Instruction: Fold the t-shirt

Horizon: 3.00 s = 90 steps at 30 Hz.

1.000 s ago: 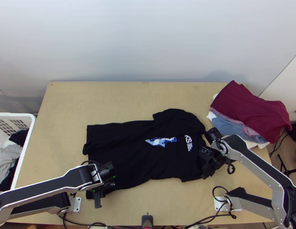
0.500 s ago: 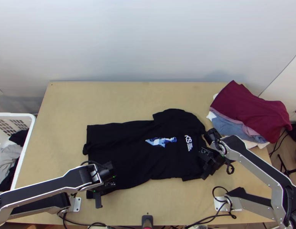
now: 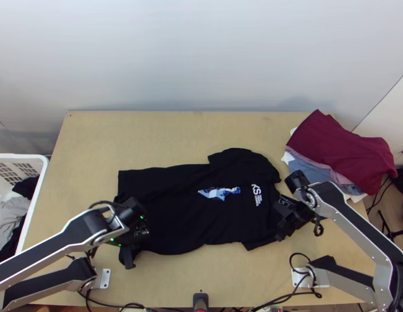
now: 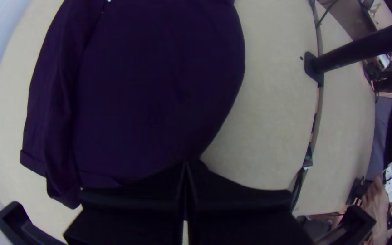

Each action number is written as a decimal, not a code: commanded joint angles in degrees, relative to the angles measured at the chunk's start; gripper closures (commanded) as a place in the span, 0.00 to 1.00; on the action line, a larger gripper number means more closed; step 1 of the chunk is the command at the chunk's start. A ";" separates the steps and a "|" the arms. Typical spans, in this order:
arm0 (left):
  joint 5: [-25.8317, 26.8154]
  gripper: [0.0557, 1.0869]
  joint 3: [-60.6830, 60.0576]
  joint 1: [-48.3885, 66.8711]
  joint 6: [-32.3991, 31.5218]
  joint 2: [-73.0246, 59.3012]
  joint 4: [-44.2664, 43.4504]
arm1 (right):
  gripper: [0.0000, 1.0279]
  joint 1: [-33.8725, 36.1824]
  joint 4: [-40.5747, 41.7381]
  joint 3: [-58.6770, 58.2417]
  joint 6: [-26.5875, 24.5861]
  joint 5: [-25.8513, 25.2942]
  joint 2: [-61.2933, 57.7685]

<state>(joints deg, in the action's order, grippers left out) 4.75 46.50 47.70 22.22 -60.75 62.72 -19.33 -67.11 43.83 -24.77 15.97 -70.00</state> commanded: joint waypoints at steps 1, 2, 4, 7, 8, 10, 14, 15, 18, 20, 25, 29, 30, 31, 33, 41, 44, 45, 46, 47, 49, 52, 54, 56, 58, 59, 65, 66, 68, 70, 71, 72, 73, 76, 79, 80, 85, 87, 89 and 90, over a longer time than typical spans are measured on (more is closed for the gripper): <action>1.22 0.96 2.81 -7.01 2.57 3.27 3.46 | 0.97 5.62 -3.29 1.69 -1.42 4.07 3.29; 1.22 0.96 2.72 -8.86 3.45 3.62 3.55 | 0.97 7.03 -3.46 2.13 -1.86 4.42 3.38; 1.31 0.96 3.07 -12.55 5.73 3.97 3.64 | 0.97 9.40 -4.61 3.54 -3.17 5.39 3.20; 1.75 0.96 4.12 -17.47 8.72 3.97 3.64 | 0.97 11.42 -6.10 6.62 -3.35 7.32 2.85; 1.84 0.96 4.48 -19.05 9.69 3.89 3.64 | 0.97 11.69 -6.54 7.49 -3.35 7.68 2.76; 2.72 0.96 5.35 -22.30 11.36 3.45 3.64 | 0.97 12.30 -6.80 9.08 -3.35 8.38 2.58; 4.91 0.96 8.78 -29.42 14.08 2.48 3.64 | 0.97 14.23 -7.33 12.59 -3.35 11.46 1.18; 5.79 0.96 9.49 -31.53 15.05 2.04 3.64 | 0.97 14.59 -7.33 13.56 -3.35 12.33 0.91; 7.02 0.96 11.24 -35.84 16.45 -0.07 2.76 | 0.97 15.47 -8.12 16.63 -3.09 15.32 -0.84; 7.73 0.96 11.95 -36.89 16.63 -1.65 1.62 | 0.97 15.29 -8.21 18.48 -2.65 16.11 -2.16; 7.73 0.96 11.68 -36.63 16.01 -4.99 -2.78 | 0.97 13.53 -7.51 25.07 -0.01 17.43 -7.00; 7.73 0.96 11.95 -38.03 16.54 -9.91 -6.73 | 0.97 11.60 -4.26 30.79 3.07 17.34 -11.74; 7.64 0.96 12.03 -38.39 16.72 -11.14 -7.61 | 0.97 11.42 -4.08 32.37 3.42 17.34 -13.32; 7.64 0.96 12.03 -38.65 16.89 -12.20 -8.40 | 0.97 11.07 -3.29 33.51 4.03 17.34 -14.82; 7.64 0.96 11.86 -39.09 17.25 -14.04 -9.72 | 0.97 10.63 -1.00 35.36 5.70 17.26 -17.37; 6.94 0.96 10.01 -41.29 19.18 -18.17 -14.47 | 0.97 11.51 5.41 37.11 5.61 14.00 -27.56; 6.50 0.96 9.31 -41.46 19.71 -19.67 -16.05 | 0.97 12.48 7.96 36.59 5.26 12.51 -30.73; 6.41 0.96 9.22 -41.64 19.79 -20.20 -16.49 | 0.97 12.83 8.49 36.50 5.00 12.33 -31.69; 6.41 0.96 9.05 -41.81 19.88 -20.55 -16.93 | 0.97 13.00 8.93 36.50 4.74 11.98 -32.57; 6.41 0.96 9.05 -41.99 20.06 -20.99 -17.10 | 0.97 13.18 9.72 36.32 4.56 11.81 -33.19; 6.32 0.96 9.13 -42.17 20.06 -21.69 -18.25 | 0.97 13.71 11.48 36.06 4.30 11.46 -34.42; 6.23 0.96 9.93 -43.13 20.15 -23.54 -19.92 | 0.97 13.97 13.32 36.15 4.12 11.02 -36.35; 6.23 0.96 11.07 -43.57 20.06 -25.21 -20.00 | 0.97 14.15 13.94 36.59 3.86 10.93 -37.32; 6.23 0.96 11.60 -43.66 20.06 -26.35 -20.88 | 0.97 14.32 14.29 37.03 3.86 10.93 -37.67; 6.23 0.96 11.95 -43.57 19.97 -27.49 -22.03 | 0.97 14.41 14.82 37.03 3.86 10.93 -37.93; 6.23 0.96 12.12 -43.48 19.88 -28.02 -22.55 | 0.97 14.41 15.52 36.85 3.86 10.84 -38.11; 6.23 0.95 12.83 -42.96 19.44 -30.57 -23.52 | 0.97 14.06 16.49 36.85 3.86 10.40 -39.16; 6.23 0.93 12.74 -42.87 19.44 -30.65 -23.61 | 0.97 13.97 16.49 36.85 3.86 10.40 -39.16; 6.23 0.86 12.65 -42.78 19.00 -30.65 -24.31 | 0.96 13.88 16.84 36.85 3.86 10.40 -39.16; 6.23 0.82 12.65 -42.78 18.39 -30.92 -24.93 | 0.92 13.88 17.28 36.85 4.03 10.40 -39.34; 6.23 0.78 12.56 -42.78 17.77 -31.01 -25.36 | 0.92 13.80 17.28 37.03 4.12 10.40 -39.51; 6.23 0.75 12.30 -42.69 17.60 -31.09 -25.80 | 0.92 13.62 17.28 37.03 4.12 10.40 -39.60; 6.23 0.73 12.12 -42.52 17.42 -31.27 -26.33 | 0.92 13.36 17.37 37.03 4.12 10.40 -39.60; 6.23 0.71 12.21 -42.34 16.98 -31.62 -27.39 | 0.92 12.92 17.63 37.20 4.12 9.96 -39.60; 6.23 0.62 12.65 -42.96 16.81 -31.80 -27.47 | 0.88 12.83 17.63 37.73 4.21 9.96 -39.60; 6.14 0.48 12.65 -43.22 16.81 -31.71 -27.39 | 0.82 12.83 17.37 37.90 4.30 9.96 -39.43; 5.44 0.05 13.62 -45.77 15.14 -31.09 -27.65 | 0.52 12.83 14.11 39.93 4.47 9.70 -38.64; 5.44 0.05 14.23 -47.09 15.05 -30.39 -27.56 | 0.34 12.83 12.80 40.98 5.18 8.91 -38.11; 5.35 0.05 15.20 -48.67 14.96 -29.78 -27.47 | 0.22 12.83 11.39 42.21 5.18 8.38 -37.58; 5.35 0.05 15.90 -49.64 15.05 -29.60 -27.39 | 0.17 12.83 10.69 43.00 5.18 7.50 -37.41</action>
<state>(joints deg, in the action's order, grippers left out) 10.28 60.18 2.00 37.91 -91.59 35.42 -6.42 -52.88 83.70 -20.10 25.28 -108.53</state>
